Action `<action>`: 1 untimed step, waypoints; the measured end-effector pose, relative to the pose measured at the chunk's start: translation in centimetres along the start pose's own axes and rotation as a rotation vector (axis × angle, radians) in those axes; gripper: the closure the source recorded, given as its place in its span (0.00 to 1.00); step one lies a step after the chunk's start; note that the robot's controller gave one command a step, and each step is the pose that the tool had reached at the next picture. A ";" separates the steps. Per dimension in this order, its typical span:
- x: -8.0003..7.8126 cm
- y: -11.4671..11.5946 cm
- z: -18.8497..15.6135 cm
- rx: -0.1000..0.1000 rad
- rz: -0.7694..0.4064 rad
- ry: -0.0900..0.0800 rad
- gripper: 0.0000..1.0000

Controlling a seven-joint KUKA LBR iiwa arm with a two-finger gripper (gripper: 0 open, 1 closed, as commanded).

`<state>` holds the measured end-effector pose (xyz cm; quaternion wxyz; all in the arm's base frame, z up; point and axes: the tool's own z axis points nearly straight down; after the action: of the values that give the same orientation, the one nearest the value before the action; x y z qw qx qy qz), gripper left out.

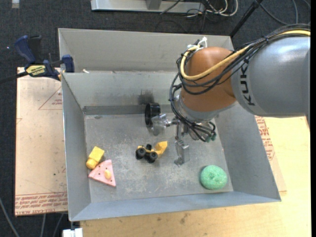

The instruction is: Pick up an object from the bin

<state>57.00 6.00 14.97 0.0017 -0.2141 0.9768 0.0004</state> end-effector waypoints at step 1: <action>-1.5 0.1 6.7 0.001 -0.048 -0.004 0.00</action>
Offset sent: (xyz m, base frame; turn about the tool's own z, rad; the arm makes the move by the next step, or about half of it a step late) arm 0.0094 0.0053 -0.0797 -0.2689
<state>58.34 6.77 8.30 0.0037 -0.2374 0.9714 0.0003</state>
